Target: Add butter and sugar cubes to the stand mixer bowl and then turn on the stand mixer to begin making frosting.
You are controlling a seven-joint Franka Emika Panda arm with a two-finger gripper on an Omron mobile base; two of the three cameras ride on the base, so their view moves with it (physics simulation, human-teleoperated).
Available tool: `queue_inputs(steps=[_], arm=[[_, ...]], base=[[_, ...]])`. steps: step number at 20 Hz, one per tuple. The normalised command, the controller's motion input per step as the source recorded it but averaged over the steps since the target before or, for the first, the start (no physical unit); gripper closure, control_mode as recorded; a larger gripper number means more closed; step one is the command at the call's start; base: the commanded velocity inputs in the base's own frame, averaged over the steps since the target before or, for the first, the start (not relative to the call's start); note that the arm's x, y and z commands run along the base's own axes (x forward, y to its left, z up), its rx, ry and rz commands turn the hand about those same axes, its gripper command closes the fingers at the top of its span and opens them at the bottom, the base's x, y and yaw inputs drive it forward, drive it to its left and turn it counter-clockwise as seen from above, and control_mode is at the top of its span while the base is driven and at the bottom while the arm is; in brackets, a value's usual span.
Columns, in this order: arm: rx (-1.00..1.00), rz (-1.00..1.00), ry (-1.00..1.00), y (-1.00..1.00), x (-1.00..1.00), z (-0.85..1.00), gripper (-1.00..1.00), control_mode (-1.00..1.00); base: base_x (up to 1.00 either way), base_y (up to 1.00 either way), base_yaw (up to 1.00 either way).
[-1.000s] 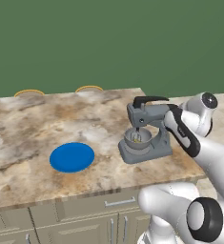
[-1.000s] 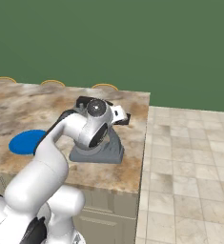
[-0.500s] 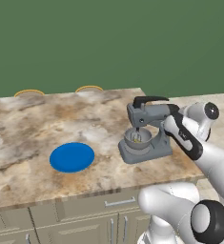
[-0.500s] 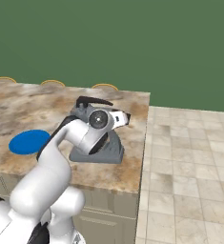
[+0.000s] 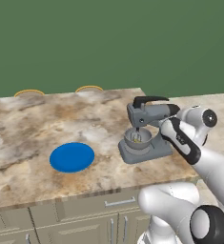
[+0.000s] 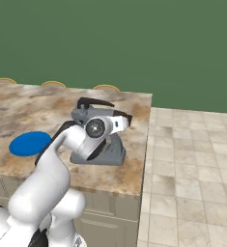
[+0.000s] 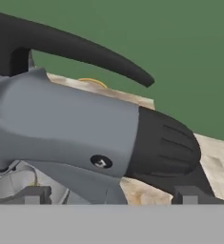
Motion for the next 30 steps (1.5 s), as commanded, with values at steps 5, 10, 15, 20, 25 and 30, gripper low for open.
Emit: queue_inputs(steps=[5,10,15,20,25,30], arm=[[0.0,-0.12,-0.1,0.32,0.06,0.0,-1.0,-1.0],[0.0,-0.03,-0.08,0.43,0.0,0.0,-1.0,-1.0],[0.0,0.0,-0.06,0.31,0.0,0.0,-1.0,-1.0],[0.0,0.0,-0.03,0.24,0.0,-0.03,-1.0,-1.0],[0.0,0.0,-0.01,0.2,0.0,-0.06,-1.0,-1.0],[0.0,0.0,-0.01,0.15,0.0,-0.19,-1.0,-1.0]], base=[[0.0,0.0,0.0],[0.0,0.0,0.0],[0.0,0.0,0.0],[0.0,0.0,0.0],[0.0,0.0,0.0],[0.0,0.0,0.0]])
